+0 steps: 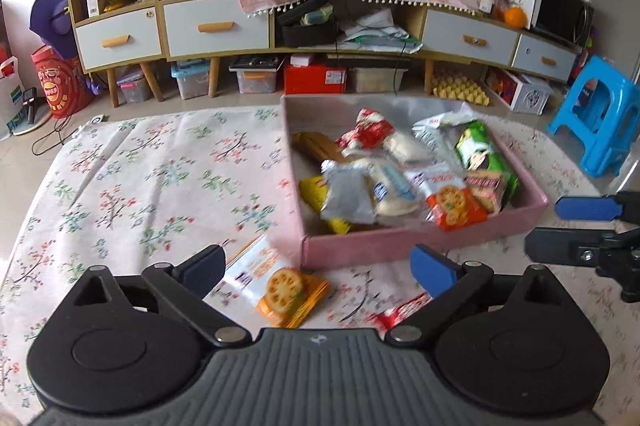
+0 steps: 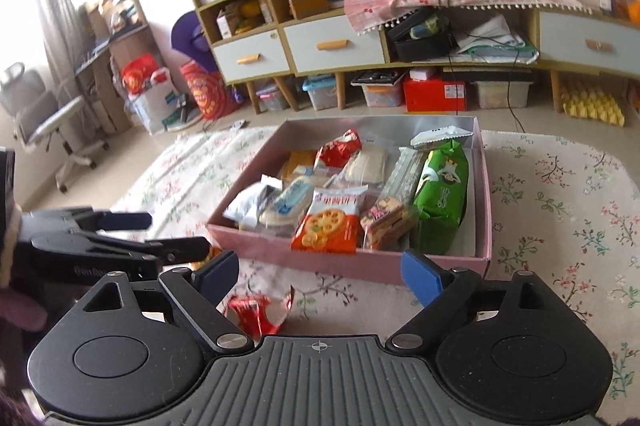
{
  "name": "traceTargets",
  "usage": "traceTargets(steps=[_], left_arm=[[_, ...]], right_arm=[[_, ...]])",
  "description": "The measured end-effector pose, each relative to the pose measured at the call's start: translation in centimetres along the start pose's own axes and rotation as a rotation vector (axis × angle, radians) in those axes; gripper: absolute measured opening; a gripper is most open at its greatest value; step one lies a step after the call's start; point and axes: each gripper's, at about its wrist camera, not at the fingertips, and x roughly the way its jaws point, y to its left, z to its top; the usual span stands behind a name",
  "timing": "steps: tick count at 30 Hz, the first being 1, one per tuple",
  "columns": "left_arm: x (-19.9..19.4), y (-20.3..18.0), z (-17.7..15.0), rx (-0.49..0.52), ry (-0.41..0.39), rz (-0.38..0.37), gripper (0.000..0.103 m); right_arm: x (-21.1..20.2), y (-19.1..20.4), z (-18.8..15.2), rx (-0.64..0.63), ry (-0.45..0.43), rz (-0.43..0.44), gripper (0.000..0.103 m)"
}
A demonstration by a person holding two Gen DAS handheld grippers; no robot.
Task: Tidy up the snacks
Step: 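Withdraw both grippers and move the left gripper to the white-orange biscuit pack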
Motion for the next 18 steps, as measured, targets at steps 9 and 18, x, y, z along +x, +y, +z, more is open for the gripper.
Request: traceTargets(steps=[9, 18], left_arm=[[0.5, 2.3, -1.7, 0.018, 0.060, 0.036, 0.101], [2.1, 3.2, -2.3, 0.020, 0.064, 0.005, 0.101]], right_arm=[[0.6, 1.6, -1.4, -0.086, 0.031, -0.025, 0.093], [2.5, 3.7, -3.4, -0.160, 0.100, -0.032, 0.093]])
